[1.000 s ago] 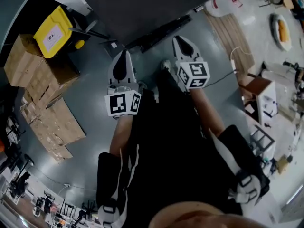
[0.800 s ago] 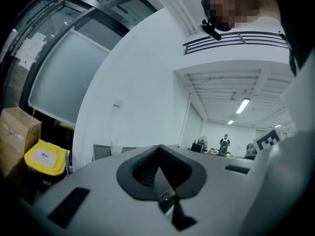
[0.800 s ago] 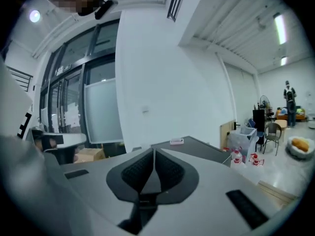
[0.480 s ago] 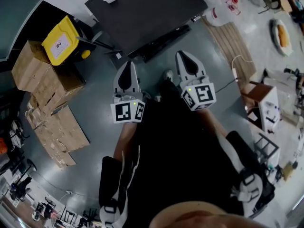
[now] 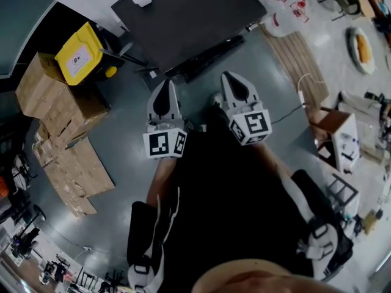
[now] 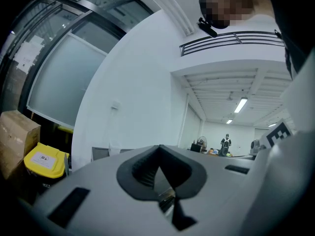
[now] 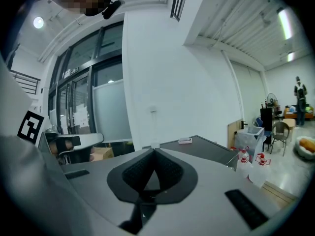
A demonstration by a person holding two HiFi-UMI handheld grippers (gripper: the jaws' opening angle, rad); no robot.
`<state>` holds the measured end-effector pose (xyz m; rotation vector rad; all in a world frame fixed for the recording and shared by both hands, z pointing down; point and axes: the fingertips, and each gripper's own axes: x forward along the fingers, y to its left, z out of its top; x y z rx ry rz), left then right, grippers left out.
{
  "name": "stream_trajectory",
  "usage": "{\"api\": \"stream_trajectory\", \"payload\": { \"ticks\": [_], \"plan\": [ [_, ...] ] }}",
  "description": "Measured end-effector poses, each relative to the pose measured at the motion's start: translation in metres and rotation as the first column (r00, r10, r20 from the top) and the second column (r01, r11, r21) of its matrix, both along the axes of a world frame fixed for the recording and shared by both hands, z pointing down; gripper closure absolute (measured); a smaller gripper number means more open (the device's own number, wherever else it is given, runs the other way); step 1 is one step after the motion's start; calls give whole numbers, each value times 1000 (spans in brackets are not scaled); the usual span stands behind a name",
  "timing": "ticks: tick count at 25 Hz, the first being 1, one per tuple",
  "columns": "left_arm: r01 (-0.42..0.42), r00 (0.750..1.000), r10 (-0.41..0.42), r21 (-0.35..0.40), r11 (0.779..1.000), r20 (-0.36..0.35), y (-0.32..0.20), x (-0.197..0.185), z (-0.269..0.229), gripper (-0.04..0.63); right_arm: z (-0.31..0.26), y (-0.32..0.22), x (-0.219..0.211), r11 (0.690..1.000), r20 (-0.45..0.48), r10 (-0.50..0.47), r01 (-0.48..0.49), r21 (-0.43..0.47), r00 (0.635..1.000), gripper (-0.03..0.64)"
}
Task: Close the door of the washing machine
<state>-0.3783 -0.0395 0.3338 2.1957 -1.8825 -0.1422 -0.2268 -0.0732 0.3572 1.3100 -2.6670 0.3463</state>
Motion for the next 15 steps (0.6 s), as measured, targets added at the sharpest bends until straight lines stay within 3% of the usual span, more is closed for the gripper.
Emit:
{"api": "stream_trajectory", "payload": {
  "ticks": [15],
  "plan": [
    [2,1000,-2,-7,1000,-1,3,-7,2,589,4,2,-10,1000,4,-17,17,-12,1000,611]
  ]
}}
